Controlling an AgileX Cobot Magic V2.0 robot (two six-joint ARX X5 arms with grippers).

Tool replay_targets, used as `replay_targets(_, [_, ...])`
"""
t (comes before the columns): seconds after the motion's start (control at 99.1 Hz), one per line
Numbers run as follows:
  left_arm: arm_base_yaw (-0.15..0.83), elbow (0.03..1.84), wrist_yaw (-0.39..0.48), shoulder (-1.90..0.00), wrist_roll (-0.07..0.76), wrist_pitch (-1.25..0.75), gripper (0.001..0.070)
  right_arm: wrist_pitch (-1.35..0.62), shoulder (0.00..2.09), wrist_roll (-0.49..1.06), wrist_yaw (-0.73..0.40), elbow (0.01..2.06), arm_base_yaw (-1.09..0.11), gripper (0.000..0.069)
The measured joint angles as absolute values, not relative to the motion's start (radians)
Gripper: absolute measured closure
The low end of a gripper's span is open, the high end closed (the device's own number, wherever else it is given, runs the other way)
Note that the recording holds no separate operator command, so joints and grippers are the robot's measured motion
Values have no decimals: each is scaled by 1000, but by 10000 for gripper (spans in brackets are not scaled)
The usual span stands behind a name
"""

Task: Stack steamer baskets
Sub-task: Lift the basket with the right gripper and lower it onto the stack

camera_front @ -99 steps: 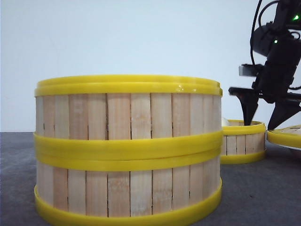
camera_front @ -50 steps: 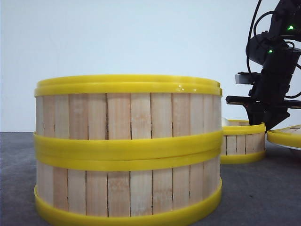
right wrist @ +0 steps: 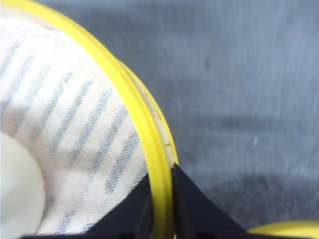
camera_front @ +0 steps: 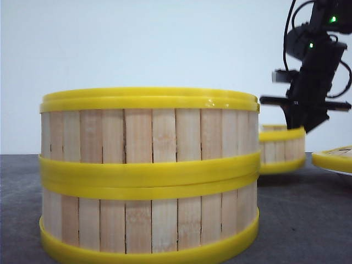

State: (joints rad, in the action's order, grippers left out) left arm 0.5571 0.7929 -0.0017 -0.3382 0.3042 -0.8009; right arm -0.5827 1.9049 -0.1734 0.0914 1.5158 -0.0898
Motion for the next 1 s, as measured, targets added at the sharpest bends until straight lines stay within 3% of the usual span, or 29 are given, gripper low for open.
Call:
replay_targets(0.151, [557,793,-2,-338,304,-801,469,-702,1879,-171,162,1649,-76,663])
replay_targets(0.414, [557,793,-2,-338,304,-801,469,-837,1734,-102,173,1746,-89,663])
replay_targets(0.999, [557,793,-2,-338,288,-802,469,-1081,1380,37,207,1748,-319,663])
